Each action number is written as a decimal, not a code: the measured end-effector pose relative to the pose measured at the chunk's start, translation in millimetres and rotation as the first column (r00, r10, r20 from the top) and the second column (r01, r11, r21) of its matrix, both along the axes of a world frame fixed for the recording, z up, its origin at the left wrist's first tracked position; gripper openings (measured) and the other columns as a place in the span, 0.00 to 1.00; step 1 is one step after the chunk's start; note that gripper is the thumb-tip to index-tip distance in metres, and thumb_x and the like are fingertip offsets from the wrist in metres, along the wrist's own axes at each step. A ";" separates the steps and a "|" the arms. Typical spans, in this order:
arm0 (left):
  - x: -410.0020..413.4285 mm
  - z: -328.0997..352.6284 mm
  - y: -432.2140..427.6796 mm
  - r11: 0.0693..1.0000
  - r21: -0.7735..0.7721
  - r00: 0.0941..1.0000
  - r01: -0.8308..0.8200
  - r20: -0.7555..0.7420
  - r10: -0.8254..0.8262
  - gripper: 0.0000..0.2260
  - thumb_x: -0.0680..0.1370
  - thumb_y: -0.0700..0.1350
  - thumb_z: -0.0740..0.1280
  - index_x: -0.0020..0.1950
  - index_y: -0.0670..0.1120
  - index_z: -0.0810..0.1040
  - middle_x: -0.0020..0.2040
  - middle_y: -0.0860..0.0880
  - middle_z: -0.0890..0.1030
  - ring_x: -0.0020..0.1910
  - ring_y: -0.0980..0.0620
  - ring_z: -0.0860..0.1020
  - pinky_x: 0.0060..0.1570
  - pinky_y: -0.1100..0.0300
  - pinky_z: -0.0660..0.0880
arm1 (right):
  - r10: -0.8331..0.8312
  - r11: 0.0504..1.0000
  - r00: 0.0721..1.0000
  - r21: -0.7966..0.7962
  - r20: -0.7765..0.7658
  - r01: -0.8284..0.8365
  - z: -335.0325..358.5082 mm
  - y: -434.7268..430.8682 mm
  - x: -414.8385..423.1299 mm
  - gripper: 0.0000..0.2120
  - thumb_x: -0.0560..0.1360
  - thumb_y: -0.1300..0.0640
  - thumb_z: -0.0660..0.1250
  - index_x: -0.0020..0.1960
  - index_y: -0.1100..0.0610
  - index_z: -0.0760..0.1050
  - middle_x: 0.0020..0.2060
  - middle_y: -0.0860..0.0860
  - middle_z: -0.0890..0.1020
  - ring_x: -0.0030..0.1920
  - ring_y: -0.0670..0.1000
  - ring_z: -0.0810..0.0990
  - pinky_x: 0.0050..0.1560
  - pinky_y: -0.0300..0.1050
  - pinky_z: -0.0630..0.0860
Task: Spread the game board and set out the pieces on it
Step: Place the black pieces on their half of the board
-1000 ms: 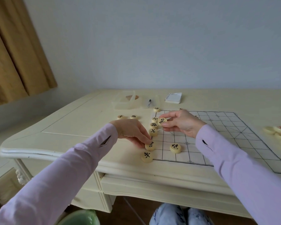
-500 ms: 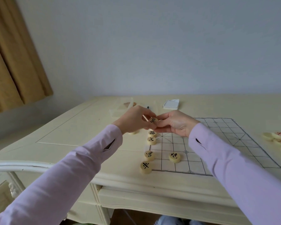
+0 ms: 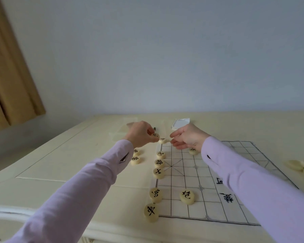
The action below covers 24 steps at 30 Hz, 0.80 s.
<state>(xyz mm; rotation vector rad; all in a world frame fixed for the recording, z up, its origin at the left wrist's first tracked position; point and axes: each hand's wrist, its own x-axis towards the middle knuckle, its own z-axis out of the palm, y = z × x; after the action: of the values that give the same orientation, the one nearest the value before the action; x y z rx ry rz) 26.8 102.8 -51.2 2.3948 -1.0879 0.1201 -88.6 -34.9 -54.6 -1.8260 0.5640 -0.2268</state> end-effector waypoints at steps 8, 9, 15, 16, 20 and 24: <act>24.2 -17.3 -35.9 0.991 0.136 0.980 0.004 -0.195 0.023 0.09 0.70 0.46 0.75 0.45 0.41 0.83 0.30 0.50 0.76 0.28 0.57 0.72 0.26 0.68 0.66 | 0.055 0.964 0.976 -0.245 -0.210 -0.107 -13.3 -9.6 28.2 0.15 0.76 0.71 0.58 0.60 0.67 0.77 0.46 0.60 0.78 0.45 0.55 0.77 0.60 0.51 0.75; 25.1 -19.9 -39.8 0.990 0.141 0.979 0.012 -0.205 0.018 0.09 0.70 0.45 0.75 0.46 0.41 0.83 0.30 0.51 0.77 0.27 0.58 0.73 0.25 0.69 0.66 | 0.066 0.953 0.970 -0.273 -0.234 -0.131 -14.9 -9.8 29.9 0.15 0.76 0.71 0.58 0.59 0.66 0.77 0.47 0.60 0.80 0.48 0.56 0.80 0.61 0.51 0.76; 27.9 -30.0 -46.8 0.991 0.133 0.974 0.018 -0.226 0.012 0.09 0.70 0.44 0.74 0.46 0.39 0.85 0.29 0.53 0.77 0.28 0.59 0.73 0.27 0.69 0.67 | 0.062 0.913 0.946 -0.365 -0.317 -0.182 -14.7 -11.8 31.9 0.15 0.76 0.68 0.59 0.60 0.67 0.77 0.58 0.61 0.80 0.61 0.59 0.78 0.63 0.54 0.73; 28.5 -30.0 -46.2 0.991 0.131 0.972 0.023 -0.234 0.008 0.10 0.70 0.44 0.74 0.47 0.39 0.85 0.30 0.52 0.78 0.30 0.58 0.74 0.29 0.68 0.68 | 0.063 0.907 0.944 -0.377 -0.323 -0.189 -14.8 -12.8 32.5 0.15 0.76 0.68 0.60 0.60 0.67 0.77 0.58 0.61 0.80 0.61 0.58 0.78 0.63 0.54 0.73; 32.3 -32.3 -43.2 0.995 0.095 0.963 0.029 -0.270 -0.002 0.17 0.68 0.45 0.77 0.53 0.39 0.81 0.43 0.46 0.84 0.38 0.54 0.80 0.35 0.68 0.74 | 0.061 0.924 0.952 -0.343 -0.301 -0.168 -19.1 -16.5 33.0 0.14 0.76 0.69 0.60 0.59 0.65 0.79 0.56 0.59 0.81 0.58 0.57 0.80 0.61 0.50 0.76; 35.7 -30.0 -33.2 1.000 -0.019 0.936 0.021 -0.351 -0.026 0.20 0.71 0.39 0.75 0.60 0.37 0.75 0.50 0.42 0.82 0.40 0.49 0.82 0.47 0.59 0.80 | 0.057 0.925 0.952 -0.343 -0.300 -0.164 -22.8 -18.0 32.7 0.17 0.76 0.71 0.57 0.58 0.63 0.79 0.55 0.58 0.82 0.58 0.56 0.80 0.62 0.51 0.75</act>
<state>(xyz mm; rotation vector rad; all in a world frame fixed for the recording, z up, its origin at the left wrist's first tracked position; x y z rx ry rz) 62.6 69.6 -81.2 2.2723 -0.9399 -0.2983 -55.9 -52.9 -77.3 -2.2680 0.6464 0.0154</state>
